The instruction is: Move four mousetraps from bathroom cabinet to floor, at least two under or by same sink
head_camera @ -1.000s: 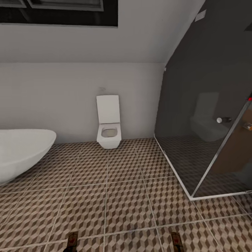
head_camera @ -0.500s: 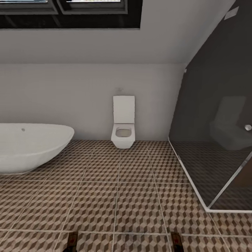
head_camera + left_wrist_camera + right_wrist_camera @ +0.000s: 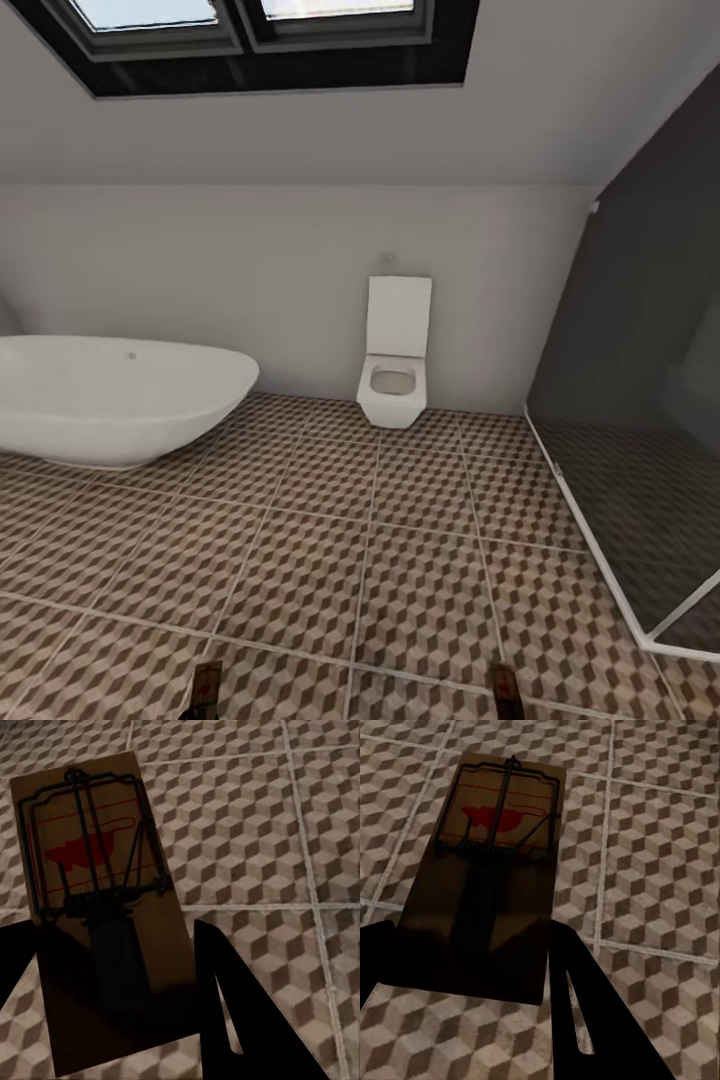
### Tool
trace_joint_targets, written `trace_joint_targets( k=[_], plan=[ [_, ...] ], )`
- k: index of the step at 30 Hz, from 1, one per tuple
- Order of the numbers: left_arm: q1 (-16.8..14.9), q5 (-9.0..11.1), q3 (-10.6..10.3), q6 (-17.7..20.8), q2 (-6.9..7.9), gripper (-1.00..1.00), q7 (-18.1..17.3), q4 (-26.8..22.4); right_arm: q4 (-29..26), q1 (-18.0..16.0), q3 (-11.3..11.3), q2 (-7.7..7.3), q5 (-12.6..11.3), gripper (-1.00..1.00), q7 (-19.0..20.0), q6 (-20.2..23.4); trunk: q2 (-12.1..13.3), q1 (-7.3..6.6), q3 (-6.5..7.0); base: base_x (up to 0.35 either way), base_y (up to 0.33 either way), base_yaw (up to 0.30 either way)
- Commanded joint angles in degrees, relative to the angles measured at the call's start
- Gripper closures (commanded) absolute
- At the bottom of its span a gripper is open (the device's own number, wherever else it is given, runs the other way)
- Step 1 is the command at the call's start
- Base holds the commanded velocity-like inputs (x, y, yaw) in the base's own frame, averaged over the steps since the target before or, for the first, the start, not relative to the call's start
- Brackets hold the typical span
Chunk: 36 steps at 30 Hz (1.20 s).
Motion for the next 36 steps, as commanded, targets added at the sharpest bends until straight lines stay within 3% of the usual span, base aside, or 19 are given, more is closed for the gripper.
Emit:
trace_joint_targets(
  k=[1, 36],
  plan=[
    [-0.04, -0.49, -0.37, -0.12, -0.04, 1.0, 0.78, 0.11, 0.01, -0.03, 0.49, -0.07, -0.77, 1.0, 0.0, -0.22, -0.03, 0.0, -0.02, 0.0, 0.0, 0.282],
    [-0.04, -0.49, -0.39, -0.12, -0.04, 1.0, 0.78, 0.1, 0.01, -0.03, 0.49, -0.02, -0.75, 1.0, 0.0, -0.25, -0.03, 0.0, 0.91, 0.0, 0.0, 0.282]
  ],
)
